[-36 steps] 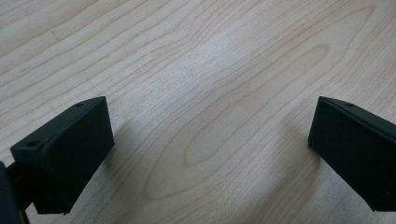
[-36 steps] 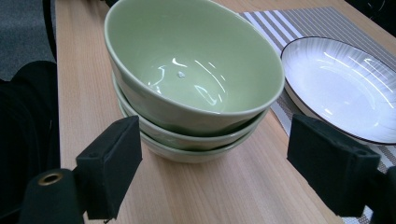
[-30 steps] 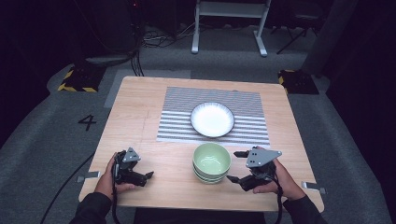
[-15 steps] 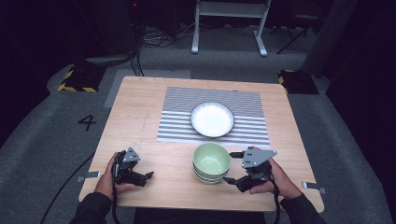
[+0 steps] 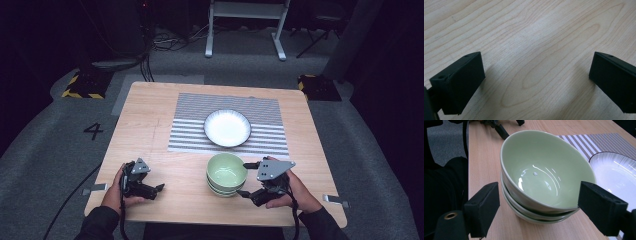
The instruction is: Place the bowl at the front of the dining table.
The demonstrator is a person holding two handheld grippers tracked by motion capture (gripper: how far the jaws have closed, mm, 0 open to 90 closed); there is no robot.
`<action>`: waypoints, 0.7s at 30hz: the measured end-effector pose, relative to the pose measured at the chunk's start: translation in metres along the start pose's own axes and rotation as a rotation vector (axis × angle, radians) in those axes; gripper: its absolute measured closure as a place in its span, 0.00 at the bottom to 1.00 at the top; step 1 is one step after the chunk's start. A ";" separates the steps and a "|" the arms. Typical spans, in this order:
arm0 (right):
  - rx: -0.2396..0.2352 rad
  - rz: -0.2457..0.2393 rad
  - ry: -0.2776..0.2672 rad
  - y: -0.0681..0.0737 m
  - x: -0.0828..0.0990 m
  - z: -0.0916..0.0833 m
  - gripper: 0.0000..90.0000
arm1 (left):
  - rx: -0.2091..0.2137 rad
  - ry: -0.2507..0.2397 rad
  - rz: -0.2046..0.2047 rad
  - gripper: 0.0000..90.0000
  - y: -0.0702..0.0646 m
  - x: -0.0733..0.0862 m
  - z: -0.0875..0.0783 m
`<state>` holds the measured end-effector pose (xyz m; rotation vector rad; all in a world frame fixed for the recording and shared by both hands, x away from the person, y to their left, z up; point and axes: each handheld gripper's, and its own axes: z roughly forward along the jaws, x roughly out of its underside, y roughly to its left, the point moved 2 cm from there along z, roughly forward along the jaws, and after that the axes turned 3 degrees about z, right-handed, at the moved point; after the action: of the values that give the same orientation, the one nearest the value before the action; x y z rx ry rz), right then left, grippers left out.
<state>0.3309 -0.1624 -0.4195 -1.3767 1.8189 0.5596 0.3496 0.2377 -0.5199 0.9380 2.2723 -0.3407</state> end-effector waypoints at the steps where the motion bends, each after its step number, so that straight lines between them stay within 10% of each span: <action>1: -0.005 -0.003 -0.001 0.000 -0.001 0.001 0.20 | 0.000 0.000 0.001 0.00 0.000 0.000 0.000; 21: -0.115 -0.012 0.052 0.007 -0.009 0.028 0.23 | 0.000 0.000 0.000 0.00 0.000 0.000 0.000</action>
<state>0.3341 -0.1342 -0.4305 -1.4896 1.8431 0.6360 0.3497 0.2376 -0.5199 0.9379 2.2721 -0.3414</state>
